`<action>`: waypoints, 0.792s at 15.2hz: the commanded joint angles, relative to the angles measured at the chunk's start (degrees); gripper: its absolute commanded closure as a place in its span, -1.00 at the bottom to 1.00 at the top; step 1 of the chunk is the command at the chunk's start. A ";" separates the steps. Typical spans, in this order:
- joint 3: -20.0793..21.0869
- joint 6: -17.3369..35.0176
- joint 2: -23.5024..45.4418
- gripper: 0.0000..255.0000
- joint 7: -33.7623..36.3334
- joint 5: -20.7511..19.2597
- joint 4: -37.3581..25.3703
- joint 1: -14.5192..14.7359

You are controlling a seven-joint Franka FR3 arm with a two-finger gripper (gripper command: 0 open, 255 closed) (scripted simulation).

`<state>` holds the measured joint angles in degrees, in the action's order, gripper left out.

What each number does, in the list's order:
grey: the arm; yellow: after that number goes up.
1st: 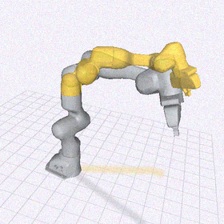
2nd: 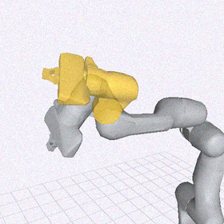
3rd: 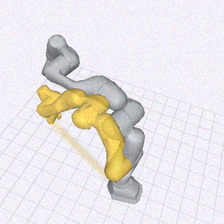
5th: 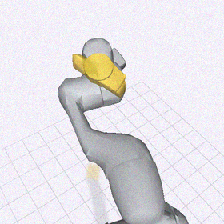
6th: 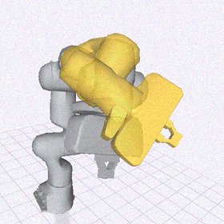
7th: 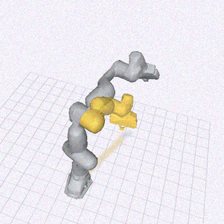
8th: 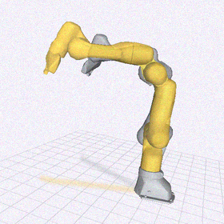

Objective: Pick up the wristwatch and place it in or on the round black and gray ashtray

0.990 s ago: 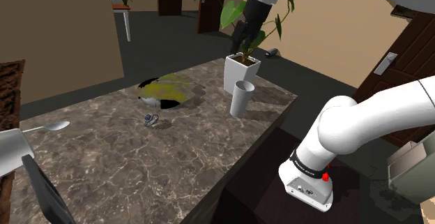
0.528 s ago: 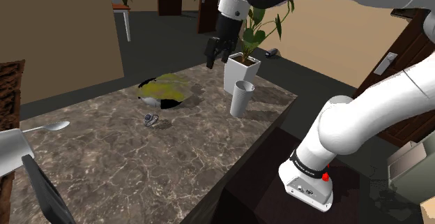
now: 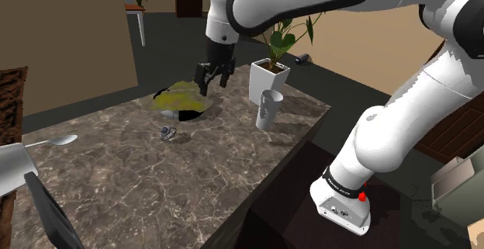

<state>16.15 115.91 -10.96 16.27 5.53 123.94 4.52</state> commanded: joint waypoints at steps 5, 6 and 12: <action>2.89 3.13 12.87 -1.00 6.24 -3.37 -7.20 1.49; 3.19 3.48 15.11 -1.00 7.31 -4.08 -8.62 1.90; 3.89 4.23 28.81 -1.00 13.17 -8.41 -18.73 5.26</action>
<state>20.01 120.18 15.05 28.35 -2.00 107.55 9.03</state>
